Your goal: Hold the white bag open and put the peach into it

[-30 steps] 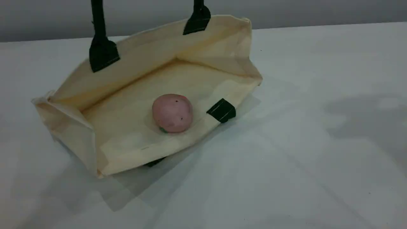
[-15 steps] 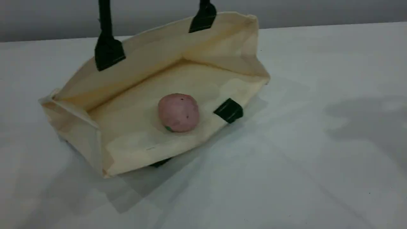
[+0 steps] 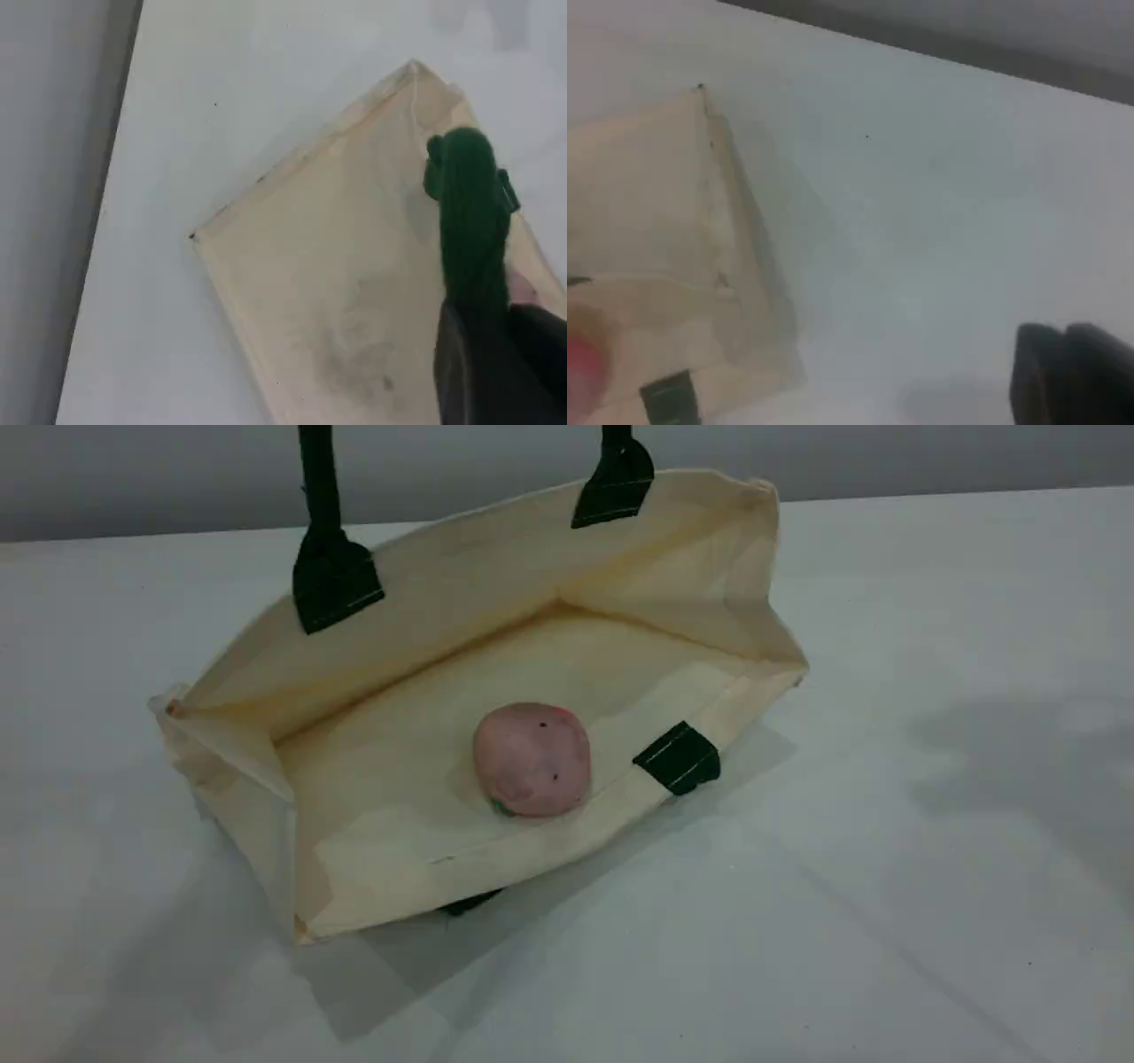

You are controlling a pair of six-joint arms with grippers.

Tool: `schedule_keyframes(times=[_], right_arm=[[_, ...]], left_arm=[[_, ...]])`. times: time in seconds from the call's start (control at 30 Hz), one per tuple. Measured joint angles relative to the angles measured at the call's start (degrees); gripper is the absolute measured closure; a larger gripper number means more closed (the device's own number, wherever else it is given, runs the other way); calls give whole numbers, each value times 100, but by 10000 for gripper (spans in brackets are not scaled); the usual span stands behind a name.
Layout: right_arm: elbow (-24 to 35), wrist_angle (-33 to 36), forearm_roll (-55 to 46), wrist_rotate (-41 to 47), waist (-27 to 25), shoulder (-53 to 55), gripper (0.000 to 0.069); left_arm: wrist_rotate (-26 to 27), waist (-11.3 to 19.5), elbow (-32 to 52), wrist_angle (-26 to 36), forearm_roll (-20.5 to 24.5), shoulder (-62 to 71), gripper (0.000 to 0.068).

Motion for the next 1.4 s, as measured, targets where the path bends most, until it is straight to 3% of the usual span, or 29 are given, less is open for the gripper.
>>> schedule_keyframes(times=[0.4,0.5,0.7,0.83,0.97,1.23,1.4], right_arm=[[0,44,-10,-5,0,0,676],[0,44,-10,-5,0,0,676],[0,44,-10,-5,0,0,675],[0,44,-10,-20,0,-40,675],[0,-2,-10,-140,0,-274,675],[0,55,-76,-270,0,-1337,675],[0,351,-76,-402,0,-2105,675]], left_arm=[[6,0,0,-6,-820,0,565],[6,0,0,-18,-1037,0,511],[-19,0,0,-18,-1022,0,342],[-62,0,0,-12,-1022,0,321],[-679,0,0,-7,-904,-75,381],[-2191,0,0,11,63,-616,658],[-3121,0,0,16,543,-1103,674]])
